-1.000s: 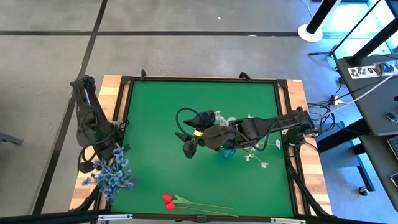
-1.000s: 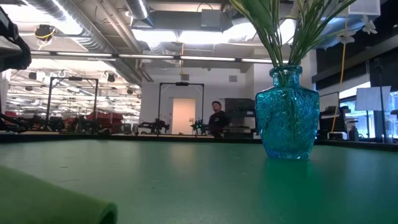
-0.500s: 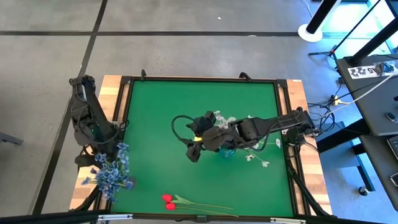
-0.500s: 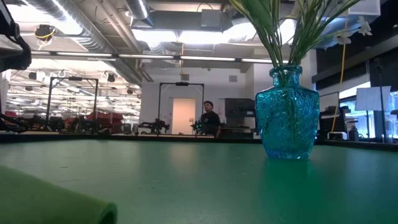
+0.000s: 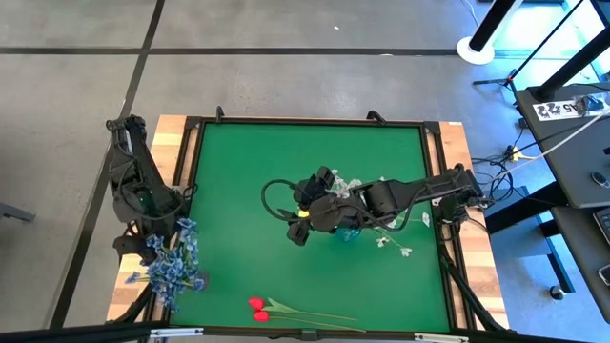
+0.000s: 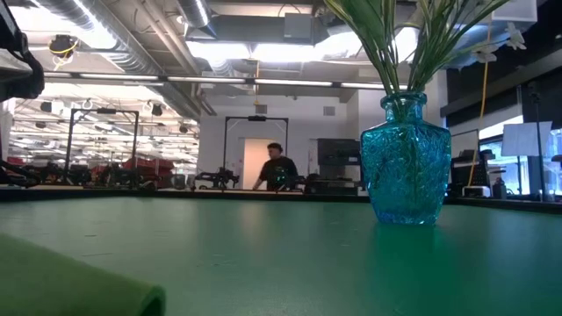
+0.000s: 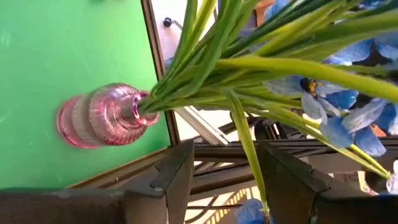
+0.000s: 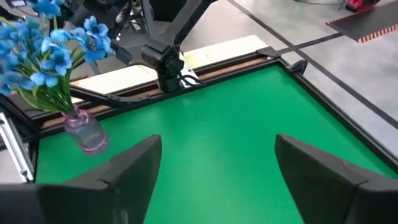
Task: Sort flowers into vase by color
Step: Put the blue flowers into the violet vase, then put the top red tulip into the violet vase
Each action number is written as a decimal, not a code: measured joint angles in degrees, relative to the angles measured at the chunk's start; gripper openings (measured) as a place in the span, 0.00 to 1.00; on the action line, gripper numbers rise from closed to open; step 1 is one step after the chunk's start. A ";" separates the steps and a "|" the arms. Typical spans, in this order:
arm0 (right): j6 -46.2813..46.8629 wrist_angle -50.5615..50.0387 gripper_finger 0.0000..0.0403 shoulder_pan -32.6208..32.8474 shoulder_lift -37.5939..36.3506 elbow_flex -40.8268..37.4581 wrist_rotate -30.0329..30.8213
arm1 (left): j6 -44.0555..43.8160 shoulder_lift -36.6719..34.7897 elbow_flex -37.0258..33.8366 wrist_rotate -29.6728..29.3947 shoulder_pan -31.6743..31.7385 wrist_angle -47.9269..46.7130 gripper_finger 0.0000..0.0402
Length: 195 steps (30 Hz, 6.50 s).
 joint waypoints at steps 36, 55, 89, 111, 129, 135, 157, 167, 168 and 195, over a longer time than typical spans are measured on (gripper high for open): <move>-15.59 10.46 0.93 8.88 9.50 0.00 -6.50 | 10.88 0.81 34.31 -56.76 0.05 -33.03 0.18; -1.14 7.21 0.92 14.25 27.91 -0.04 -27.03 | 11.97 0.85 33.55 -67.19 0.05 -33.09 0.18; -18.68 16.07 0.02 7.80 29.97 -0.22 -18.52 | 20.36 0.85 41.59 -72.86 0.03 -25.92 0.21; -14.83 53.09 0.01 -2.12 8.33 -0.02 -12.30 | 51.73 0.90 32.96 -60.98 0.05 7.06 0.41; -17.19 60.96 0.00 -9.55 8.35 -0.07 -25.38 | 56.96 10.03 16.84 -60.19 7.93 42.32 0.42; -16.06 59.86 0.00 -8.08 8.35 -0.07 -24.96 | 51.19 16.72 17.59 -46.53 23.89 43.59 0.42; -14.78 56.24 0.02 -5.27 8.39 -0.07 -12.04 | 49.75 21.34 17.62 -17.09 46.30 50.28 0.20; -14.61 55.04 0.08 -5.29 8.44 -0.07 -12.63 | 49.80 19.83 17.62 -16.63 46.30 48.87 0.01; -14.44 54.49 0.10 -5.29 8.44 -0.05 -13.12 | 49.79 19.82 17.62 -15.90 46.30 48.69 0.01; -10.66 43.83 0.87 -1.66 6.29 -0.02 -18.16 | 48.01 6.70 41.11 2.30 46.21 -3.65 0.00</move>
